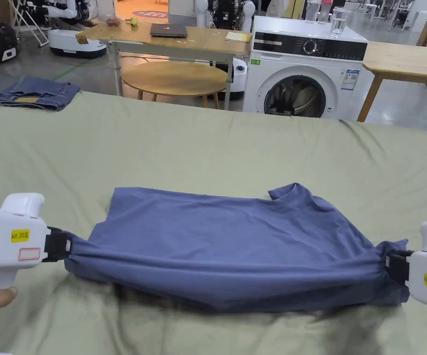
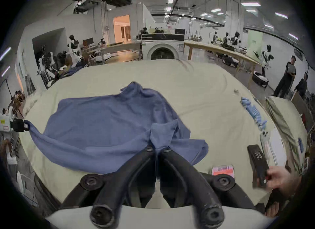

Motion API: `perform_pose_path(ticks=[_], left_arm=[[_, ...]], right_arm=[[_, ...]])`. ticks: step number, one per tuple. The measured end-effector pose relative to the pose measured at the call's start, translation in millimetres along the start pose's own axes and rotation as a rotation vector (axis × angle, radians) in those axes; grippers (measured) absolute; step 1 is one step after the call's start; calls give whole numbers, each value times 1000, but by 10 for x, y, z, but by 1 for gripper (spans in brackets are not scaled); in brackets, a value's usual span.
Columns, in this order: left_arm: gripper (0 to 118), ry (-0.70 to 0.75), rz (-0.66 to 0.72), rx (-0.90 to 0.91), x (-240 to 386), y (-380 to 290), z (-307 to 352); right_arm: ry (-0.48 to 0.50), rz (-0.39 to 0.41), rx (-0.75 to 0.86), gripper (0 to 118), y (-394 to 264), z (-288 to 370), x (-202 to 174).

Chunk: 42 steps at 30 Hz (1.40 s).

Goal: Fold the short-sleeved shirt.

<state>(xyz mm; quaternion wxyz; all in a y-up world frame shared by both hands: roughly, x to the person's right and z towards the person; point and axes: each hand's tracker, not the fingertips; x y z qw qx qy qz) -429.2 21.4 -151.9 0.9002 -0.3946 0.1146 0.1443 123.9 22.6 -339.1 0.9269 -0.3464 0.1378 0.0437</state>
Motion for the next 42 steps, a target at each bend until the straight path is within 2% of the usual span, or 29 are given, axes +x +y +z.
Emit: perform_pose_path(ticks=[12, 16, 17, 18, 19, 21, 24, 28, 31, 32, 33, 34, 35, 36, 37, 38, 42], left_arm=[[1, 50, 12, -161, -37, 608, -1077], [1, 58, 12, -206, -33, 622, -1257], [1, 59, 11, -208, -26, 617, -1271], [3, 61, 9, -207, -17, 619, -1280], [12, 63, 7, -211, -6, 641, -1274], [34, 81, -1, -176, 28, 618, -1193], [47, 32, -2, -88, 95, 582, -1013], [48, -36, -38, 74, 292, 406, -672], [48, -55, -92, 218, 496, 178, -394], [48, -47, -108, 273, 575, 90, -303], [48, -33, -125, 322, 630, 21, -244], [46, -19, -138, 363, 697, -46, -180], [39, -9, -162, 386, 769, -114, -115], [22, 5, -178, 406, 838, -171, -55], [8, 6, -190, 433, 828, -206, -68], [0, 25, -198, 461, 870, -260, -17], [0, 20, -179, 462, 916, -340, 110]], right_arm=[[-22, 43, -117, 2, 366, -1274, -36], [-32, 46, -170, 4, 337, -1435, -52], [-33, 48, -170, 9, 335, -1440, -58], [-41, 50, -163, 24, 334, -1425, -70], [-68, 64, -132, 37, 336, -1371, -99], [-80, 74, -72, 55, 342, -1253, -136], [-57, 55, 34, 55, 355, -980, -240], [-44, 49, 176, 55, 280, -637, -472], [-35, 47, 288, 51, 144, -370, -702], [-46, 46, 322, 43, 88, -306, -801], [-46, 48, 347, 24, 34, -238, -883], [-39, 50, 372, 15, -13, -178, -947], [-40, 44, 399, 12, -71, -108, -1020], [-14, 38, 421, 3, -114, -50, -1082], [2, 33, 443, 0, -149, 1, -1123], [-5, 26, 467, 0, -191, 59, -1172], [5, 25, 503, 0, -240, 211, -1275]])
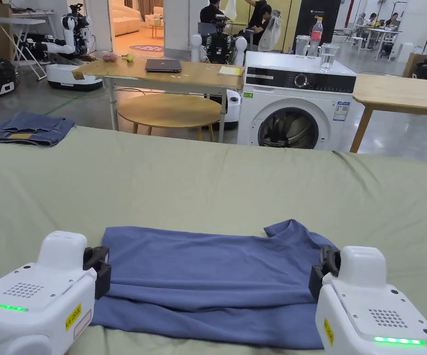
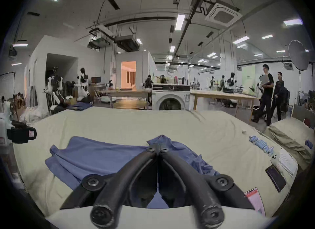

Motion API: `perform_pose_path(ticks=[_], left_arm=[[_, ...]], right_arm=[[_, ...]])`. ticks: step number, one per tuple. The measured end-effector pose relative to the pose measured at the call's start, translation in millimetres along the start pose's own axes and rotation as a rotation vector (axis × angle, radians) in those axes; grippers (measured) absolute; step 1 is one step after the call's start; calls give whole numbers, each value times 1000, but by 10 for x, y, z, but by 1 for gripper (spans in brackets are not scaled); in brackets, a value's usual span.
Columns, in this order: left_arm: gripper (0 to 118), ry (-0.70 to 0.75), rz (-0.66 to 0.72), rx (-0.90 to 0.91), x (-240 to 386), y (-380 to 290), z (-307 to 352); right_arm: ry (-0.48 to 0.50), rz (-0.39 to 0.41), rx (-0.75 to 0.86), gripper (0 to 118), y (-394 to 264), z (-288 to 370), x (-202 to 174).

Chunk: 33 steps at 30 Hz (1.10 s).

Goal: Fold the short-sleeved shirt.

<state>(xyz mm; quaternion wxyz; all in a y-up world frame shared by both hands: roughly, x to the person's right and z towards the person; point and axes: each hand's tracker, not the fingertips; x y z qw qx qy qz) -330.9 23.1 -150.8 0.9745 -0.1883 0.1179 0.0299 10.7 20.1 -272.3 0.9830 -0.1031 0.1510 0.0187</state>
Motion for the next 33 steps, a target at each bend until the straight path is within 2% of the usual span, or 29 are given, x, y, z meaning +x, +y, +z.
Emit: perform_pose_path(ticks=[5, 13, 15, 18, 20, 21, 23, 26, 29, 31, 32, 33], left_arm=[[0, 54, 38, -129, -243, -12, -71], [2, 14, 176, -504, -964, -55, -791], [9, -4, 210, -573, -1015, -42, -927], [50, -1, 230, -708, -1098, -97, -1214], [60, 21, 185, -788, -1093, -199, -1390], [60, 32, 155, -833, -1076, -266, -1459], [60, 63, 129, -909, -969, -398, -1466], [60, 96, 127, -817, -829, -362, -1334], [37, 59, 10, -788, -674, -407, -1221], [8, 39, 26, -792, -740, -372, -1252], [2, -2, 50, -789, -749, -369, -1246], [1, -5, 73, -788, -746, -380, -1229]], right_arm=[[16, -14, -27, 0, -3, 13, 20], [10, -6, -112, 0, -158, -92, 130], [8, 0, -133, 0, -196, -114, 162], [-1, 6, -159, 0, -252, -139, 202], [-7, 7, -174, 0, -287, -152, 230], [-9, 5, -181, 0, -305, -156, 248], [-15, 4, -193, 0, -333, -153, 280], [-26, 12, -209, 0, -366, -141, 330], [-37, 10, -227, 0, -386, -166, 401], [-42, 8, -243, 0, -380, -187, 451], [-44, 10, -250, 0, -369, -209, 495], [-52, 11, -257, 0, -353, -231, 545]])
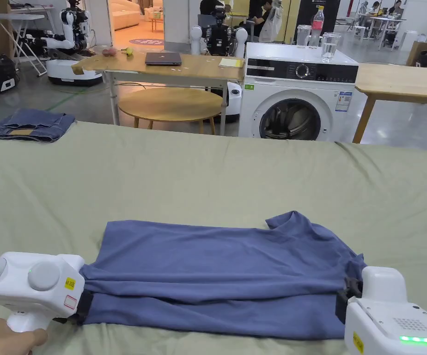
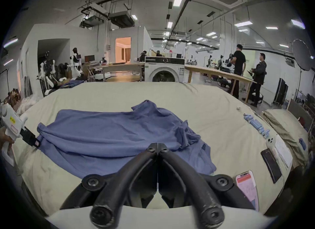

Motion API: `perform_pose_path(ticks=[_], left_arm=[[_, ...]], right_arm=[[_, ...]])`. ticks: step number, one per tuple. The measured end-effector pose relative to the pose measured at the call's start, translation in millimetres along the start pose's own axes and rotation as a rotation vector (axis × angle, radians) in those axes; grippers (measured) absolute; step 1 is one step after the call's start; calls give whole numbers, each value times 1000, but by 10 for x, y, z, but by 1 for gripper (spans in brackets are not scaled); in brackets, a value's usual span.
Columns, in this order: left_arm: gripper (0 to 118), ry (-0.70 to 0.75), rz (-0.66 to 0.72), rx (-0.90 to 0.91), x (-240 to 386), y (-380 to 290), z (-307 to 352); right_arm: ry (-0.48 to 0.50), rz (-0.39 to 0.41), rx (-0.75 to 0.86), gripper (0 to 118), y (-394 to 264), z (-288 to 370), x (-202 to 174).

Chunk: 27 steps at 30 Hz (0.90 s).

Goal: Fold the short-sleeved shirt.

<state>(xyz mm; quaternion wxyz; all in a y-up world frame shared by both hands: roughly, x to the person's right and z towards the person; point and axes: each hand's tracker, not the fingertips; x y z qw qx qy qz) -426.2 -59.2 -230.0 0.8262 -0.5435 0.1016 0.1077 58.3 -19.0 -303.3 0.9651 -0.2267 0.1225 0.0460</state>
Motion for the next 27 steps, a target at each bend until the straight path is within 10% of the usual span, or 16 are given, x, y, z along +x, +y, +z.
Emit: perform_pose_path(ticks=[3, 6, 8, 17, 21, 23, 27], left_arm=[[1, 7, -1, 31, -50, -53, 59], [1, -16, 23, 65, -90, -143, 160], [1, -26, 23, 72, -112, -188, 218], [1, -39, 37, 94, -108, -268, 308], [1, -35, 36, 96, -97, -272, 308], [1, -37, 37, 99, -95, -272, 320], [1, -38, 34, 125, -96, -262, 443]], right_arm=[[-8, -11, -66, 3, 116, -96, 236], [-2, -23, -178, 54, 213, -268, 544], [-23, -11, -268, 62, 239, -431, 711], [67, -77, -601, 62, -58, -1106, 1035], [85, -59, -559, 39, -169, -1071, 980], [184, -115, -543, 5, -142, -1047, 952], [89, 33, -487, 4, -31, -852, 780]])
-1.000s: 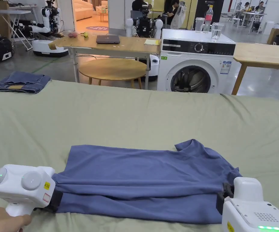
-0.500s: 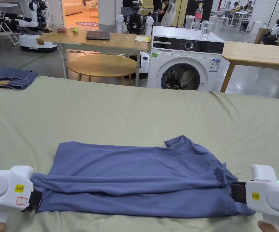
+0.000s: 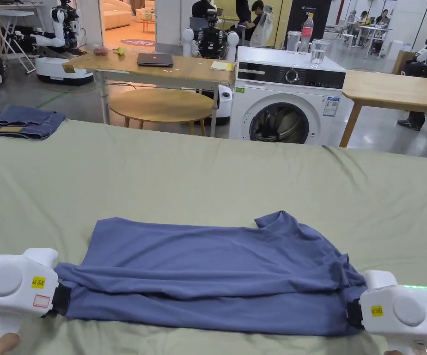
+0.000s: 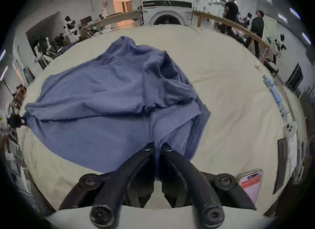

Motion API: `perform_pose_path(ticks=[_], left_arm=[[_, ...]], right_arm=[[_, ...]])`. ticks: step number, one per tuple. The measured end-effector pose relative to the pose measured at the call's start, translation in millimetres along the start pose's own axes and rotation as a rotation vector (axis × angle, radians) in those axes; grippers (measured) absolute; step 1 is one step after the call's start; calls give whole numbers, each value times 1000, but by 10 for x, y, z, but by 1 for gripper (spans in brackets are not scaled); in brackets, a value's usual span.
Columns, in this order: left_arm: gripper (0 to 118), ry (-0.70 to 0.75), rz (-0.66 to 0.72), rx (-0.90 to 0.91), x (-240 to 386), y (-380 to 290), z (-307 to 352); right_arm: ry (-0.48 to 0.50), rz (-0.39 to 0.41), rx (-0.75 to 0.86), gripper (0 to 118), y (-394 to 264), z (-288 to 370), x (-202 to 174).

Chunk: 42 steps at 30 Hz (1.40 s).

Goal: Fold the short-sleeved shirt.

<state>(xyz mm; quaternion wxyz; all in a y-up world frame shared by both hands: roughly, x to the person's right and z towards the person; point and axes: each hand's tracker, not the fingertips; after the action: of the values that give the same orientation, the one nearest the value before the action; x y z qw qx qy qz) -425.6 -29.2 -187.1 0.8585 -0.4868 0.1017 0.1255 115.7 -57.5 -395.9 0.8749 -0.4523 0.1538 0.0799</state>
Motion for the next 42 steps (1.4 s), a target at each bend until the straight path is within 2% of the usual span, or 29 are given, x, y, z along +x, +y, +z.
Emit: perform_pose_path(ticks=[8, 10, 15, 23, 29, 31, 32, 33, 35, 36, 38, 42], left_arm=[[1, -19, -23, 68, 0, 64, 533], [1, -8, -35, 74, -37, -19, 664], [1, -40, -22, 48, -203, -457, 863], [1, -30, -2, -68, -331, -1184, 551], [1, -30, 35, -70, -348, -1312, 351], [1, -25, 28, -67, -335, -1291, 352], [1, -21, 15, -66, -321, -1273, 361], [2, -18, 13, -67, -306, -1248, 385], [18, -5, 8, -50, -240, -1203, 479], [29, 14, -5, -22, -204, -1161, 526], [38, 19, -29, 54, -128, -1076, 623], [39, -15, -71, 257, 98, -923, 796]], right_arm=[[15, -4, 93, 4, 105, 793, -64], [0, 20, 87, 4, 24, 948, -74], [9, 15, 22, 4, -469, 1213, -75], [-33, 31, -111, 4, -1317, 983, -226], [-61, 20, -103, 5, -1429, 847, -254], [-72, 37, -93, 8, -1413, 861, -275], [-82, 45, -93, 14, -1394, 879, -287], [-113, 56, -86, 29, -1368, 923, -299], [-184, 77, -2, 51, -1297, 1071, -346], [-197, 69, 70, 52, -1250, 1174, -358], [-186, 44, 178, 52, -1144, 1330, -416], [-152, 32, 355, 52, -954, 1454, -660]])
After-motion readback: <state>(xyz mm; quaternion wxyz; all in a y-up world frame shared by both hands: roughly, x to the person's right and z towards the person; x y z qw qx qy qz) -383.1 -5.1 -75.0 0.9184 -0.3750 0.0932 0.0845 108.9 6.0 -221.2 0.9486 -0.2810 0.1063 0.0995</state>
